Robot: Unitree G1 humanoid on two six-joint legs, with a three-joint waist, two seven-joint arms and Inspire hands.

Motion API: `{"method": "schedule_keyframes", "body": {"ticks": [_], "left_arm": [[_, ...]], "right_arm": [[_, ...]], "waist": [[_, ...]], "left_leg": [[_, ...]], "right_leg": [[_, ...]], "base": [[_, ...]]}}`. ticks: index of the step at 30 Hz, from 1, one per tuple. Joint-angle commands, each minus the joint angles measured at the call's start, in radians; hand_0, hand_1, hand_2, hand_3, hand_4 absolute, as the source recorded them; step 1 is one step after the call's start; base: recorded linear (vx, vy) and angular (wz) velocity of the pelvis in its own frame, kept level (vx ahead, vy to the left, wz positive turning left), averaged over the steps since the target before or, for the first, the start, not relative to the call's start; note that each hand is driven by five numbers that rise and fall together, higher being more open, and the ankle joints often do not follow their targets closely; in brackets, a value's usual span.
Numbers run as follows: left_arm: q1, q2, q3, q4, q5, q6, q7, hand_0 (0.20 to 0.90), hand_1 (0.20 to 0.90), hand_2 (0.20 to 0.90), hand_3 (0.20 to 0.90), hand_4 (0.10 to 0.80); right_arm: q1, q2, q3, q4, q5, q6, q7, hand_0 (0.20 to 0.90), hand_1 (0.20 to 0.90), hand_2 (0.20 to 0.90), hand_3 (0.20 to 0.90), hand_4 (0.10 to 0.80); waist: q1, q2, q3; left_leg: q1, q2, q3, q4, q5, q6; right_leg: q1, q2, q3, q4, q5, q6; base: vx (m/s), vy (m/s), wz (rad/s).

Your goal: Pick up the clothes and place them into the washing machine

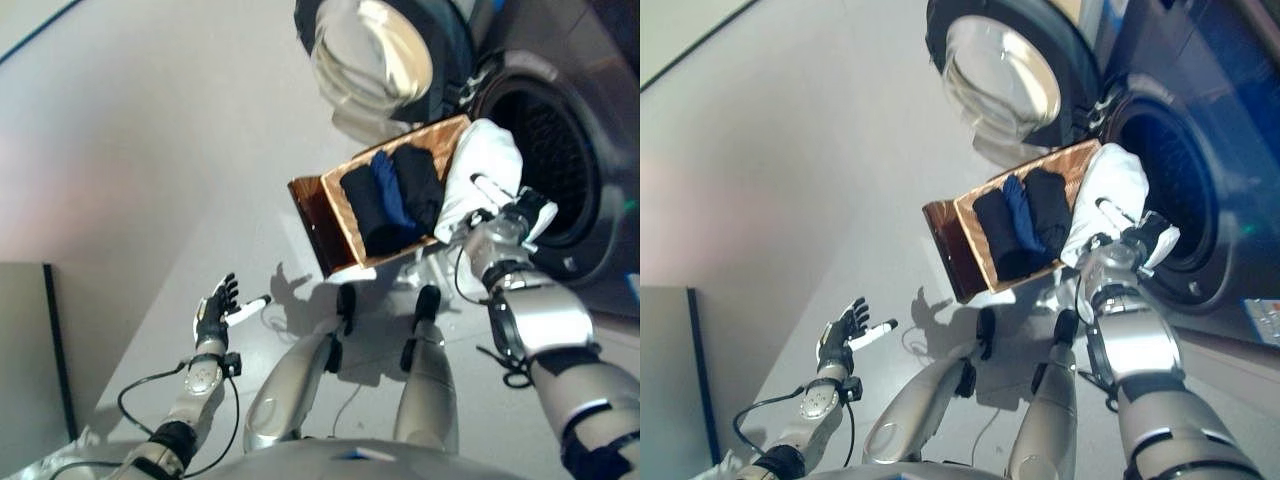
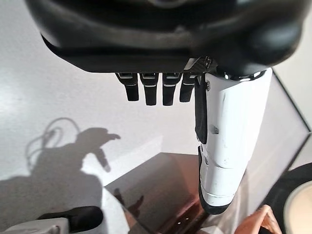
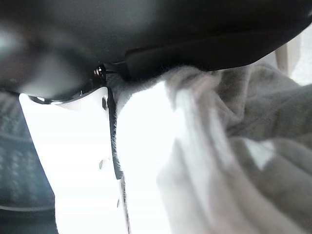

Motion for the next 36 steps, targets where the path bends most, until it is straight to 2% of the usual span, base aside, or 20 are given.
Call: {"method": "schedule_keyframes", "body": {"ticks": [1,9,13,16,19,21,24,28,36], "left_arm": [[0.004,0.024,0.077,0.050,-0.030,-0.028,-0.013,0.900,0.900,0.900,0.900,0.800],[0.016,-0.009,0.093,0.113,-0.043,-0.034,-0.033,0.900,0.900,0.900,0.900,0.800],[-0.018,-0.015,0.076,0.108,-0.053,-0.052,-0.023,0.900,0.900,0.900,0.900,0.800],[-0.023,-0.010,0.064,0.046,-0.080,-0.080,-0.005,0.900,0.900,0.900,0.900,0.800],[-0.019,-0.001,0.060,-0.045,-0.084,-0.094,0.009,0.900,0.900,0.900,0.900,0.800],[-0.004,0.004,0.071,-0.107,-0.081,-0.106,0.018,0.900,0.900,0.900,0.900,0.800],[0.016,0.004,0.079,-0.149,-0.071,-0.116,0.023,0.900,0.900,0.900,0.900,0.800],[0.028,0.002,0.073,-0.143,-0.064,-0.123,0.025,0.900,0.900,0.900,0.900,0.800],[0.032,-0.024,0.039,-0.068,-0.071,-0.126,0.035,0.900,0.900,0.900,0.900,0.800]], "right_arm": [[0.014,-0.016,0.011,-0.165,0.076,-0.158,0.082,0.200,0.200,0.200,0.200,0.300],[0.148,0.077,-0.055,-0.249,0.212,-0.228,0.171,0.200,0.200,0.200,0.200,0.300],[0.144,0.155,-0.092,-0.277,0.320,-0.301,0.173,0.200,0.200,0.200,0.200,0.300],[0.155,0.230,-0.123,-0.385,0.346,-0.385,0.115,0.200,0.200,0.200,0.200,0.300],[0.133,0.261,-0.132,-0.420,0.361,-0.438,0.075,0.200,0.200,0.200,0.200,0.300],[0.118,0.262,-0.138,-0.435,0.354,-0.463,0.056,0.200,0.200,0.200,0.200,0.300],[0.079,0.249,-0.154,-0.435,0.355,-0.491,0.030,0.200,0.200,0.200,0.200,0.300],[0.033,0.224,-0.151,-0.461,0.314,-0.512,-0.013,0.200,0.200,0.200,0.200,0.300],[0.026,0.215,-0.144,-0.550,0.221,-0.535,-0.072,0.200,0.200,0.200,0.200,0.300]], "waist": [[0.009,-0.056,-0.055],[-0.002,-0.071,-0.070],[-0.003,-0.047,-0.045],[-0.008,-0.029,-0.008],[-0.007,-0.015,0.004],[0.000,-0.004,0.001],[0.002,0.008,0.001],[0.007,0.020,0.010],[-0.006,0.034,0.013]], "left_leg": [[0.010,0.056,-0.043,0.017,-0.064,-0.104],[0.059,0.062,-0.044,0.012,-0.070,-0.105],[0.011,0.053,-0.041,0.042,-0.066,-0.097],[-0.109,0.048,-0.031,0.171,-0.096,-0.091],[-0.239,0.051,-0.032,0.355,-0.167,-0.088],[-0.296,0.054,-0.037,0.470,-0.248,-0.087],[-0.372,0.063,-0.029,0.562,-0.292,-0.085],[-0.426,0.071,-0.016,0.610,-0.314,-0.082],[-0.423,0.070,-0.003,0.575,-0.311,-0.083]], "right_leg": [[0.146,0.048,-0.032,-0.024,-0.119,-0.034],[0.190,0.055,-0.040,-0.034,-0.126,-0.034],[0.122,0.052,-0.035,0.012,-0.123,-0.039],[0.012,0.054,-0.028,0.130,-0.165,-0.052],[-0.099,0.053,-0.028,0.284,-0.232,-0.070],[-0.157,0.052,-0.026,0.386,-0.294,-0.067],[-0.233,0.046,-0.030,0.474,-0.331,-0.070],[-0.297,0.043,-0.025,0.528,-0.346,-0.071],[-0.320,0.046,-0.012,0.527,-0.355,-0.068]], "base": [[0.050,-0.072,-0.09],[0.008,-0.019,-0.05],[-0.103,0.024,0.00],[-0.157,0.019,-0.01],[-0.084,0.007,0.20],[0.035,0.006,0.03],[-0.037,0.021,-0.14],[0.002,0.030,0.08],[0.048,0.032,-0.10]]}}
